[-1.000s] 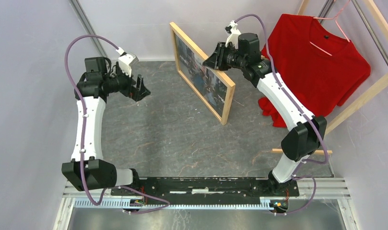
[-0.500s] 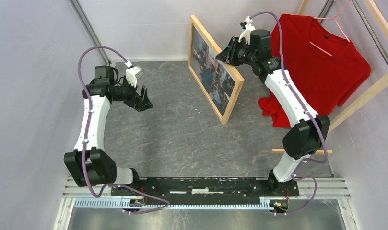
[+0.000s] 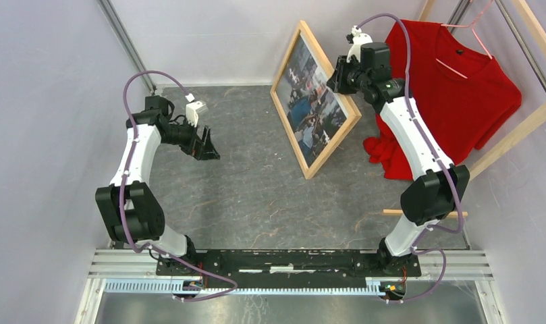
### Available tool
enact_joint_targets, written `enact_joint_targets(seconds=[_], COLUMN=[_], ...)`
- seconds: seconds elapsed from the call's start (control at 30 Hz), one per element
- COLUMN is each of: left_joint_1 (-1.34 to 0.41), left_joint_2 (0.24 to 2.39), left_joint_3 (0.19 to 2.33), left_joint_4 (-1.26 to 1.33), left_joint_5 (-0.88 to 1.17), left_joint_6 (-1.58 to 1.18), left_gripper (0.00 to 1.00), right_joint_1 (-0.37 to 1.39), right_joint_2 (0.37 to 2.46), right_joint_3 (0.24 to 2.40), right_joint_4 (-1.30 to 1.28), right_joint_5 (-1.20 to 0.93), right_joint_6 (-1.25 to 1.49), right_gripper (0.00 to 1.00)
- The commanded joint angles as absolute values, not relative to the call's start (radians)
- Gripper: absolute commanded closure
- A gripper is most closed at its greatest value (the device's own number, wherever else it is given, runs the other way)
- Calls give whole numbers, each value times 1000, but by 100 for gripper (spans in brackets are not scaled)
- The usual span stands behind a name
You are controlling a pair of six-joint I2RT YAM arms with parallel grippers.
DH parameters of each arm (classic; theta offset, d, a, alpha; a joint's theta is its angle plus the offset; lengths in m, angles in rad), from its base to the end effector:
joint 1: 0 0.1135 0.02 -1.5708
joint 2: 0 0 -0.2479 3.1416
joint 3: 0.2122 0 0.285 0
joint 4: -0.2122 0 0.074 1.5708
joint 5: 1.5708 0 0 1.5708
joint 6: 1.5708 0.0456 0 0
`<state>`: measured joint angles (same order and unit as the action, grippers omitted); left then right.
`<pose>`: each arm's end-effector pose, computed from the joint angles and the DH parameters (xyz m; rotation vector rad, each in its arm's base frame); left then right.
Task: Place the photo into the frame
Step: Turn over the photo frame at the center of the board.
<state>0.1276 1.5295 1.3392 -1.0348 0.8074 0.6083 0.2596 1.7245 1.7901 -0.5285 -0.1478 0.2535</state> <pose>0.3320 0.0094 0.2681 0.7516 2.3081 -0.8128 0.4222 0.1191 0.3835 -0.1005 2.0584 0.4706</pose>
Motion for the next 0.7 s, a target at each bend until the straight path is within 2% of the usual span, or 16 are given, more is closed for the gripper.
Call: enact_joint_targets(seconds=[0.0, 0.27, 0.5, 0.67], left_joint_1=[132, 132, 132, 132], left_joint_2=[1525, 1534, 1540, 1534], left_joint_3=[1348, 1314, 1261, 1204], left_joint_4=[-1077, -1076, -1032, -976], left_joint_5=[868, 867, 778, 677], left_joint_6=[693, 735, 788, 801], left_gripper=[0, 0, 0, 0], right_joint_1=[271, 237, 234, 236], right_joint_2=[1697, 1552, 1399, 1313], right_joint_3=[1693, 1335, 906, 627], right_joint_4=[-700, -516, -179, 151], right_joint_5=[-68, -236, -393, -421], right_joint_6=[153, 212, 391, 586], right_gripper=[100, 100, 100, 100])
